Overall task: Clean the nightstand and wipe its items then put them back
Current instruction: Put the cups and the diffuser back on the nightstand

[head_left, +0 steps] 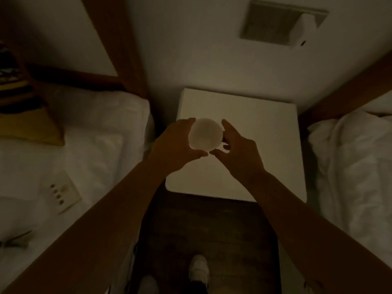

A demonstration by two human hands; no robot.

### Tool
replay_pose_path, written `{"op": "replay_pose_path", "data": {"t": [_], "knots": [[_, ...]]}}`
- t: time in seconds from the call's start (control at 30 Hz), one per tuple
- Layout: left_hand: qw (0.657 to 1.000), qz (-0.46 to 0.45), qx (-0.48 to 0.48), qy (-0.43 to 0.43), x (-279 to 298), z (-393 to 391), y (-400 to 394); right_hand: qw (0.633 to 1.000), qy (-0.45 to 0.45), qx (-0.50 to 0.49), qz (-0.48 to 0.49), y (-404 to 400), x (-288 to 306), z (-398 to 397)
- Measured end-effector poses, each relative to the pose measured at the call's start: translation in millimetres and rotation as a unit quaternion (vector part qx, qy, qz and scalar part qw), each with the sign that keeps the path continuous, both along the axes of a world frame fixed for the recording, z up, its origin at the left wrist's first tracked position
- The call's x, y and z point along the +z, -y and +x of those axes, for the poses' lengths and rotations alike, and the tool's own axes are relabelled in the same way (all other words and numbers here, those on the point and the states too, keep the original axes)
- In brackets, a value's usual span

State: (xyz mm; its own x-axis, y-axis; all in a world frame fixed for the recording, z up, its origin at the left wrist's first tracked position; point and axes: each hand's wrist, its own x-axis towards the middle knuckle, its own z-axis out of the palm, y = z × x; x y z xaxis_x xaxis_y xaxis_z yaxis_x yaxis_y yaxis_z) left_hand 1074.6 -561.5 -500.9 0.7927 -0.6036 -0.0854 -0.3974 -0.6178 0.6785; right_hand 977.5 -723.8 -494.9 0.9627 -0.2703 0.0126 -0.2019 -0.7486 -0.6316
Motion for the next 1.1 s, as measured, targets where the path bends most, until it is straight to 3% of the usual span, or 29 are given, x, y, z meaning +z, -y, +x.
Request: {"op": "replay_pose_path", "data": {"t": [0.23, 0.43, 0.9, 1.1], "knots": [[1.0, 0.001, -0.008, 0.005, -51.2, 73.9, 57.0, 0.998, 0.017, -0.05, 0.044, 46.8, -56.4, 72.0], [1.0, 0.01, -0.009, -0.003, -73.5, 116.9, 76.0, 0.999, 0.008, -0.033, -0.002, 66.7, -80.1, 117.2], [1.0, -0.018, 0.021, -0.004, -83.8, 140.0, 86.6, 0.996, -0.047, -0.054, -0.054, 66.6, -90.0, 158.9], [0.998, 0.049, 0.026, 0.034, -72.4, 125.4, 67.9, 0.989, -0.089, -0.095, -0.066, 54.4, -75.6, 146.8]]}}
